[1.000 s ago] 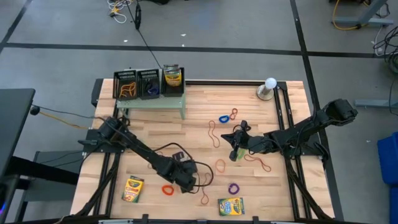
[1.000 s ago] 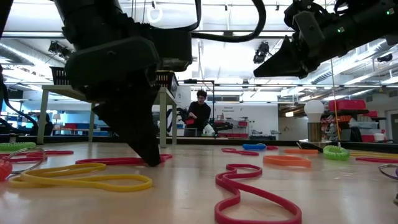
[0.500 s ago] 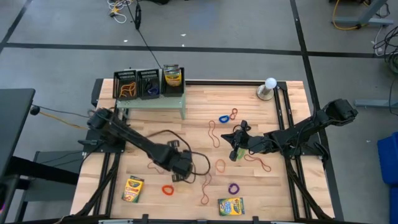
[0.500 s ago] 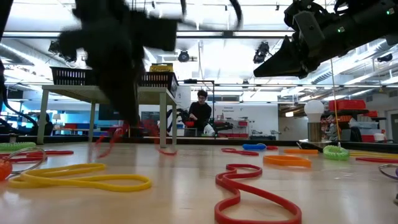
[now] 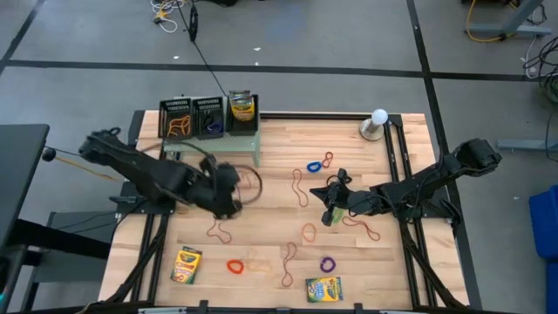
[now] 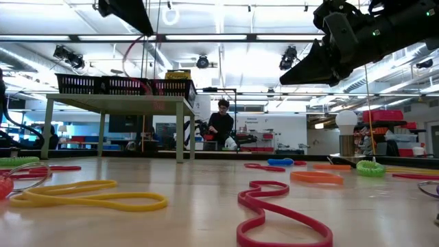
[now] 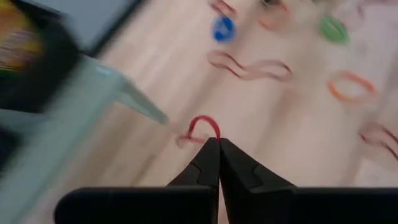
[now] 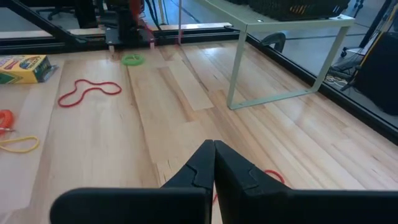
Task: Pick & Place Office Desk Supplies
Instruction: Put the red rubber band into the left black bin on the shelf
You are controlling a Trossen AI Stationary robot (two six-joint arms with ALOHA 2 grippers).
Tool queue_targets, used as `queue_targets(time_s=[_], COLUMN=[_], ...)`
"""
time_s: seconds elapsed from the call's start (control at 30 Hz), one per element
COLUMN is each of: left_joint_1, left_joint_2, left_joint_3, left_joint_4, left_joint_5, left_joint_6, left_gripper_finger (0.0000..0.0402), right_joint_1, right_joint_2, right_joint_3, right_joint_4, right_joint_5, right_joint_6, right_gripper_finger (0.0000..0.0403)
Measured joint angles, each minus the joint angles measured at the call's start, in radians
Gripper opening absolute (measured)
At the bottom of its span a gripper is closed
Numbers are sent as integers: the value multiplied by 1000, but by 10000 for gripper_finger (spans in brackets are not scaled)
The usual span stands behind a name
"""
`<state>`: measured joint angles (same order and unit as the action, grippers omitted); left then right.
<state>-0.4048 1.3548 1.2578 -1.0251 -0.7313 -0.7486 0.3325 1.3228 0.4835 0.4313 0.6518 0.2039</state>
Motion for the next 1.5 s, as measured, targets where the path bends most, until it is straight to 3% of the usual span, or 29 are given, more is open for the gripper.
queue_targets(time_s=[0.1,0.3,0.6,0.8,0.93,1.2,1.5], left_joint_1=[36,157,370,558,689,883,1022], left_joint_2=[-76,-180,-179,-179,-183,-200,-284], left_joint_3=[0,24,251,366,344,248,59], left_joint_4=[-37,-85,-266,-449,-523,-514,-309], left_joint_5=[-56,-74,-220,-307,-314,-341,-205], left_joint_6=[5,113,303,315,315,371,488], left_gripper_finger=[6,6,6,5,5,4,4], right_joint_1=[0,0,0,0,0,0,0], right_joint_2=[0,0,0,0,0,0,0], right_joint_3=[0,0,0,0,0,0,0], right_joint_4=[0,1,1,-1,-2,-2,-2], right_joint_5=[0,0,0,0,0,-1,-1], right_joint_6=[0,0,1,1,0,0,0], right_gripper_finger=[11,11,11,11,11,11,11])
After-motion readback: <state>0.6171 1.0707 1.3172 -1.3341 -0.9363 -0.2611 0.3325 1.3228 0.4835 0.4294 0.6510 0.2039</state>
